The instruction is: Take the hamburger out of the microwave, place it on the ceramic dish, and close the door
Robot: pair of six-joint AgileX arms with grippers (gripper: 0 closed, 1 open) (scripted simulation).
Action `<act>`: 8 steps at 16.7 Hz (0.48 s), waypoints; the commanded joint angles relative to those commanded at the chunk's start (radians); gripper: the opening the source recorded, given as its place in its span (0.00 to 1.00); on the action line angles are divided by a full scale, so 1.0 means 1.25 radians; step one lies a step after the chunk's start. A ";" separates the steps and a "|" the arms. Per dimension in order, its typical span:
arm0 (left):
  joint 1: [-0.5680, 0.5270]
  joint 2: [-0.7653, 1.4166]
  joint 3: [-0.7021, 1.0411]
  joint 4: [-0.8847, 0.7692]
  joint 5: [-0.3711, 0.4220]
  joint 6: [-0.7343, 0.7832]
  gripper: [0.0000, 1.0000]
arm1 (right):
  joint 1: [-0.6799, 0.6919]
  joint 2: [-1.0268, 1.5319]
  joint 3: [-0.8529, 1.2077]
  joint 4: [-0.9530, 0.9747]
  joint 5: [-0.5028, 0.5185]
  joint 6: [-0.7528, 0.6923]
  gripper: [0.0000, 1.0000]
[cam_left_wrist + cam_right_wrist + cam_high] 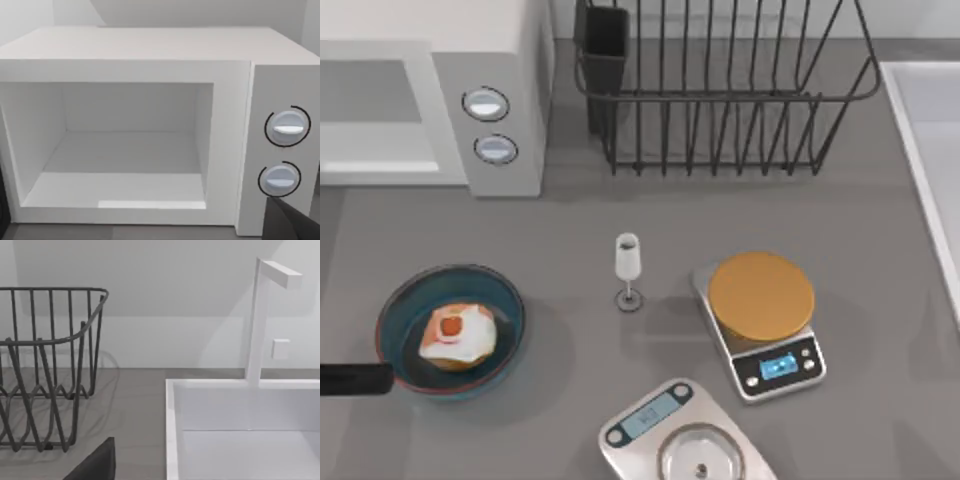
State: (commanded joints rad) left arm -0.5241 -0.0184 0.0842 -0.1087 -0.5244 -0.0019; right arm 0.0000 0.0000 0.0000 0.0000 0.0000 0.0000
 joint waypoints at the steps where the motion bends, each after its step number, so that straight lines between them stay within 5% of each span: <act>1: -0.043 0.004 0.007 -0.003 -0.043 0.000 0.00 | 0.000 0.000 0.000 0.000 0.000 0.000 1.00; 5: -0.199 0.022 0.033 -0.012 -0.199 -0.001 0.00 | 0.000 0.000 0.000 0.000 0.000 0.000 1.00; 8: -0.236 0.027 0.041 -0.014 -0.236 -0.001 0.00 | 0.000 0.000 0.000 0.000 0.000 0.000 1.00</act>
State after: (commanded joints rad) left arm -0.8190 0.0159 0.1352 -0.1262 -0.8193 -0.0034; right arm 0.0000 0.0000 0.0000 0.0000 0.0000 0.0000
